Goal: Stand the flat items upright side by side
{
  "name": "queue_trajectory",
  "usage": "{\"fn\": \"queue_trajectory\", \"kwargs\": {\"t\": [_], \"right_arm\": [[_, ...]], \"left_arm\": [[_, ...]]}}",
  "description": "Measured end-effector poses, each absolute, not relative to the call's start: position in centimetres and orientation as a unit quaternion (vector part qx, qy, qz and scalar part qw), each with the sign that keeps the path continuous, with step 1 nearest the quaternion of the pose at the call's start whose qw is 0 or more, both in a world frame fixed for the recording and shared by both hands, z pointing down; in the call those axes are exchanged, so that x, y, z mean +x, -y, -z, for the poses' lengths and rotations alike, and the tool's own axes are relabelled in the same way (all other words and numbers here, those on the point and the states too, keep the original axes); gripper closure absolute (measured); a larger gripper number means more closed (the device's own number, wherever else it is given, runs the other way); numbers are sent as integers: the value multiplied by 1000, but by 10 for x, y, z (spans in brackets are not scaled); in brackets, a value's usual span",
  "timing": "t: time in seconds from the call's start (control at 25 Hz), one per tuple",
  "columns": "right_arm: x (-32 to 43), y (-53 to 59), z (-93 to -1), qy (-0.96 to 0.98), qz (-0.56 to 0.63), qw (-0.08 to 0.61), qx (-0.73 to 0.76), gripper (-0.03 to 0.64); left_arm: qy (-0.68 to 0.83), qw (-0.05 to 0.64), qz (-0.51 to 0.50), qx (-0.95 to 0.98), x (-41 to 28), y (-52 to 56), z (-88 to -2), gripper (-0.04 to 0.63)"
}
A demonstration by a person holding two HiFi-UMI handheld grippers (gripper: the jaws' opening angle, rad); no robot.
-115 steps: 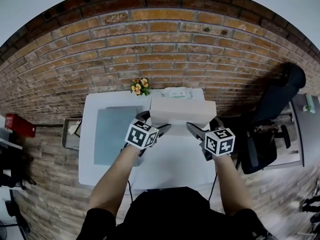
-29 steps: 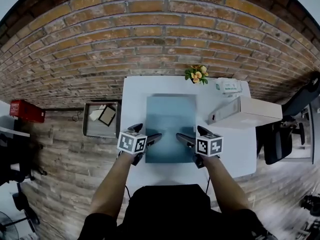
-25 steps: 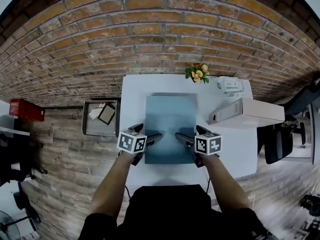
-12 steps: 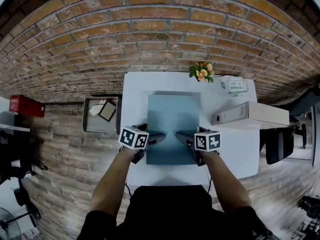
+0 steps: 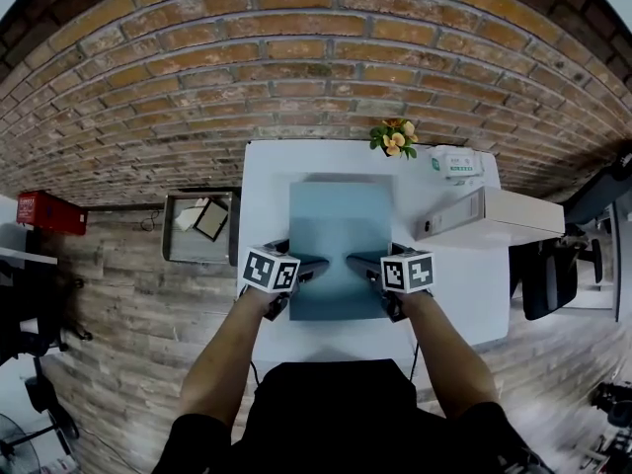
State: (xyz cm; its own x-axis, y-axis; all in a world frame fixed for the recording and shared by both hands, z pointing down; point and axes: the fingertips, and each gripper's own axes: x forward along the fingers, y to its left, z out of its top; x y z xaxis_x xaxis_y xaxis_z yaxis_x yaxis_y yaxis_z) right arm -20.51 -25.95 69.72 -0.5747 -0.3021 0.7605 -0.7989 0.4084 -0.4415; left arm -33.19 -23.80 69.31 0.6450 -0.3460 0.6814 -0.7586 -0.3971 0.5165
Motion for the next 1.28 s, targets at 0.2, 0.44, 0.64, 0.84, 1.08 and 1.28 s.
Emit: {"fn": "queue_trajectory", "kwargs": {"t": [0.2,0.44,0.64,0.84,1.08,1.28], "right_arm": [[-207,257,-673,797,-384,286,368,99],[-213,256,-635,818,-347,260,377,142],[-217,262,-604,835,-300,227,402,148],[-218,257,-572,850,-257,196,415,158],[-211,227,-559,861,-233,181,413,190],[-202,198,-554,870,-221,176,405,268]], "left_arm": [[364,379,-245,815,-336,239,-669,115],[398,320,-221,831,-344,251,-623,115],[410,267,-212,846,-346,258,-591,115],[412,239,-193,858,-349,247,-570,115],[404,193,-187,874,-352,218,-562,115],[398,178,-177,882,-354,204,-557,117]]}}
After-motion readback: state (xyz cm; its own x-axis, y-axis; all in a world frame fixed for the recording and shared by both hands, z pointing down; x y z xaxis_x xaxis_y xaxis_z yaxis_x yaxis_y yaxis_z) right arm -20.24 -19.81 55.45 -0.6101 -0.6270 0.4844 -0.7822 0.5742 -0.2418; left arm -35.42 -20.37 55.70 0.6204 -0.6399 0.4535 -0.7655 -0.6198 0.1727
